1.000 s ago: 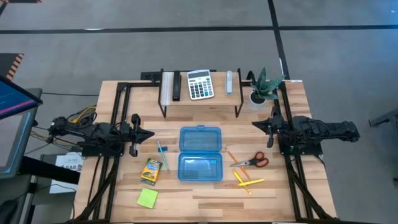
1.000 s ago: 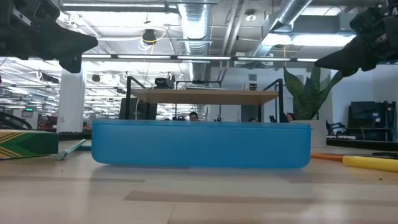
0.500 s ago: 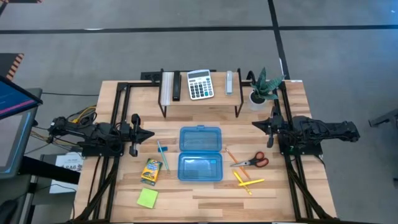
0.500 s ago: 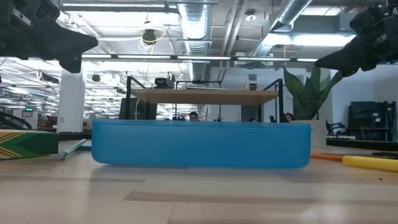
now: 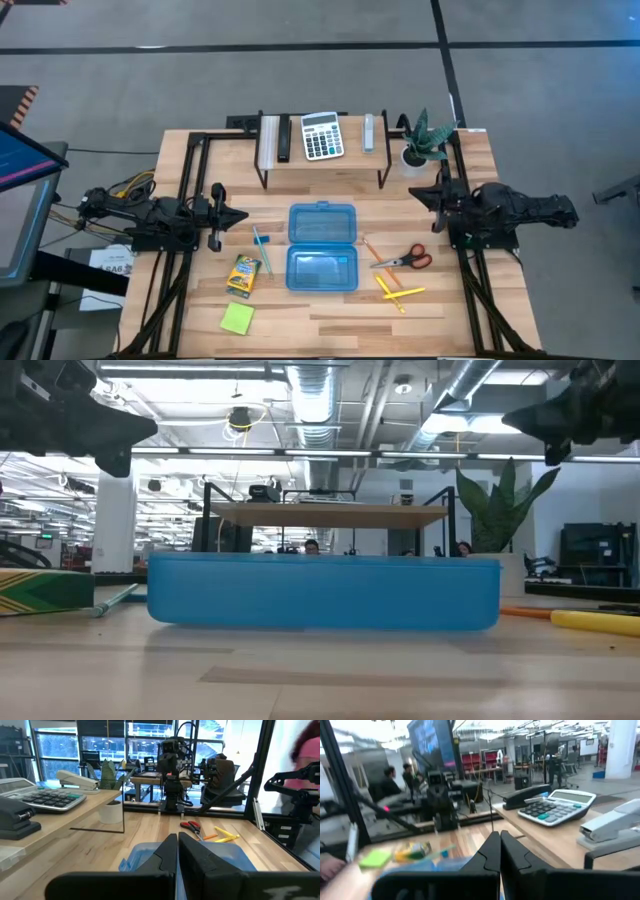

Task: Pack school essentials
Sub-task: Put the yellow pen into the blue supply box

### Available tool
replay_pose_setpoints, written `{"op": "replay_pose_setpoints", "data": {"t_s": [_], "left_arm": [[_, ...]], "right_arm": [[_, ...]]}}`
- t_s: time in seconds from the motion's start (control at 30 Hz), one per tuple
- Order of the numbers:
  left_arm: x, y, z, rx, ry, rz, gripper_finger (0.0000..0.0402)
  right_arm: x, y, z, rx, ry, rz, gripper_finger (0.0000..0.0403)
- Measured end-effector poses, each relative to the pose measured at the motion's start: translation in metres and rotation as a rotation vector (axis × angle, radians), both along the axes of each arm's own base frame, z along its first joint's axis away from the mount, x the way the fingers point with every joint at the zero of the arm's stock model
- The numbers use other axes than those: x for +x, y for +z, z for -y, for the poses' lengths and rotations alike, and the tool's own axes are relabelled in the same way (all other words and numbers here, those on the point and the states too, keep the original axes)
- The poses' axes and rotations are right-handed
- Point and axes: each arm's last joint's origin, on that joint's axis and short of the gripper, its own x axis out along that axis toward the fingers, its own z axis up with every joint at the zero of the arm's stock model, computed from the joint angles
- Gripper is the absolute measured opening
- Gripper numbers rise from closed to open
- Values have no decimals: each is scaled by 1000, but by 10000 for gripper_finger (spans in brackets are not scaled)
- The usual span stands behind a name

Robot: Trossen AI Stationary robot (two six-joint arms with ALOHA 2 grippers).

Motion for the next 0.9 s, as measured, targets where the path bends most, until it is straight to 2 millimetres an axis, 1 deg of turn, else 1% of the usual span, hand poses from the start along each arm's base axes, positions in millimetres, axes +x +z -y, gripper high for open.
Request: {"op": "replay_pose_setpoints", "data": {"t_s": [0.1,0.3,0.4,0.6,0.73,0.9], "left_arm": [[0,0,0,0,0,0,4],[0,0,0,0,0,0,4],[0,0,0,0,1,0,4],[0,0,0,0,0,0,4],[0,0,0,0,0,0,4],[0,0,0,0,0,0,4]], "right_arm": [[0,4,0,-1,-5,37,13],[3,8,-1,-7,6,54,13],[7,10,-2,-11,17,22,22],[18,21,-6,-20,43,-47,58],[26,33,-9,-28,68,-108,74],[34,51,-14,-32,105,-220,83]]}}
